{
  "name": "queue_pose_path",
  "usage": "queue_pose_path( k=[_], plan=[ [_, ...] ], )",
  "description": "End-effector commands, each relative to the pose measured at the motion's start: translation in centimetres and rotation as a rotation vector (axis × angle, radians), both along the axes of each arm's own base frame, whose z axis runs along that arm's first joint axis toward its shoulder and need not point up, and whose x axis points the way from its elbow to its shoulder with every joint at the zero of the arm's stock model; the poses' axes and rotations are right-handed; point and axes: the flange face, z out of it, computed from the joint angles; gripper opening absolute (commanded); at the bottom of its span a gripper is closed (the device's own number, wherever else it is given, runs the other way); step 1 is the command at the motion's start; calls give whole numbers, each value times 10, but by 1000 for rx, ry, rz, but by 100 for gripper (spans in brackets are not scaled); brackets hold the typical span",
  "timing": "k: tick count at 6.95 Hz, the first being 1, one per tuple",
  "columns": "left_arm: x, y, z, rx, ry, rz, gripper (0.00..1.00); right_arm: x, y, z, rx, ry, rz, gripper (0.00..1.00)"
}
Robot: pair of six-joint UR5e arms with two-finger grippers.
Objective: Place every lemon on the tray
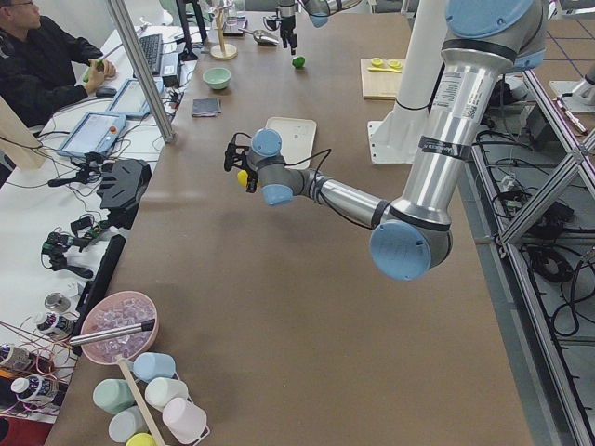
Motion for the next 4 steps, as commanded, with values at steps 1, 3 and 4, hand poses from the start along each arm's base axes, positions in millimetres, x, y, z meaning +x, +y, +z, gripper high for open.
queue_pose_path(
  k=[1, 3, 4],
  plan=[
    [60, 15, -30, 6, 2, -2, 0, -11, 8, 24, -40, 24, -25, 100],
    [81, 19, -50, -11, 11, -3, 0, -24, 12, 38, -96, 43, -16, 100],
    [91, 20, -60, -15, 6, 6, 0, -33, 15, 40, -115, 49, -17, 100]
  ],
)
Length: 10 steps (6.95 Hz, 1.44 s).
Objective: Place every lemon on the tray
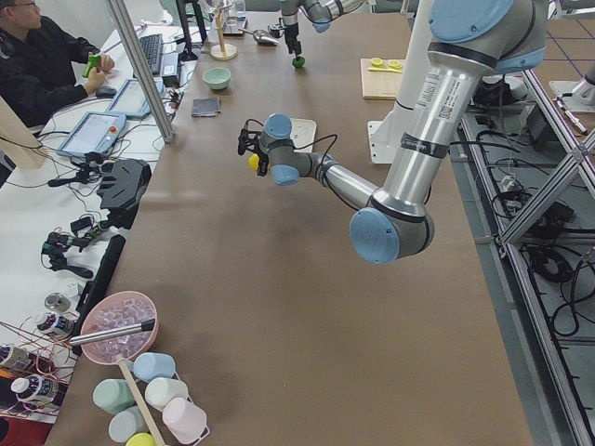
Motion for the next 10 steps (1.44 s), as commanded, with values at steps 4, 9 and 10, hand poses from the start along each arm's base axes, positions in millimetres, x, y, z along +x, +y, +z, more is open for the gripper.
queue_pose_path(
  k=[4, 9, 10],
  plan=[
    [33, 11, -19, 4, -6, 6, 0, -27, 5, -12, 12, 12, -15, 0],
    [103, 61, -39, -8, -8, -8, 0, -72, -41, -166, -62, -193, 103, 0],
    [116, 66, -50, -25, -27, -18, 0, -100, -42, -205, -110, -220, 138, 0]
  ],
)
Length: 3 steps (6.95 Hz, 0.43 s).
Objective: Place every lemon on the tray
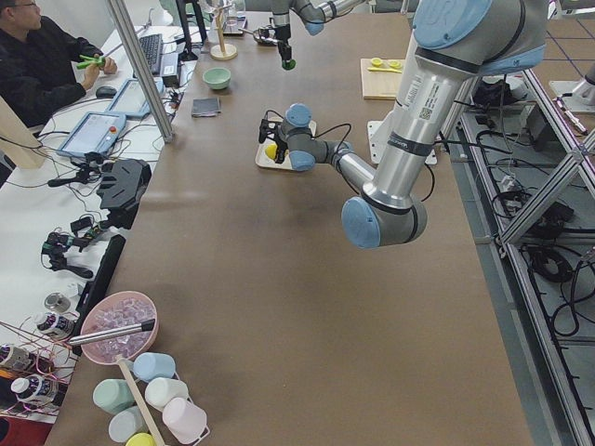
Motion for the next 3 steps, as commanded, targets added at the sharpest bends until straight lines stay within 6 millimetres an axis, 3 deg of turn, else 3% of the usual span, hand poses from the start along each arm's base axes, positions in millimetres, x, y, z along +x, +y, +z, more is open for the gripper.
queue_pose_path(
  k=[1, 2, 3],
  plan=[
    [24, 18, -15, -14, -12, 4, 35, -53, -1, -74, -74, -56, 43, 0],
    [25, 15, -18, -7, -12, -15, 97, -63, 4, -94, -78, -75, 44, 0],
    [23, 16, -16, 5, -17, -20, 98, -78, 6, -116, -93, -88, 56, 0]
  ],
)
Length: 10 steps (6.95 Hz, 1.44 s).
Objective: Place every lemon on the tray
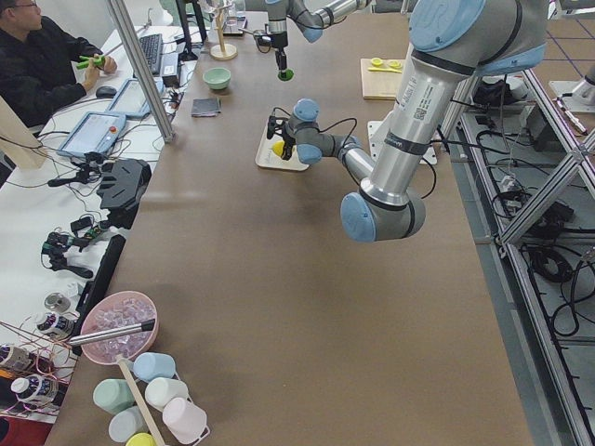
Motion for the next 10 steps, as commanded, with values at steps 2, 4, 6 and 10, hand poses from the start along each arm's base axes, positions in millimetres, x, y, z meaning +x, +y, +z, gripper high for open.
queue_pose_path(
  k=[2, 4, 6, 10],
  plan=[
    [-33, -32, -4, 17, 1, -32, 98, -90, 32, -75, 8, -17, 18, 0],
    [-86, -69, 16, 29, -20, 11, 98, -160, 59, -96, 32, 23, 55, 0],
    [-105, -82, 25, 17, -24, -10, 98, -203, 61, -105, 26, 44, 81, 0],
    [-254, -93, 136, 39, -131, 55, 98, -106, 13, -168, -28, -57, 151, 0]
  ],
)
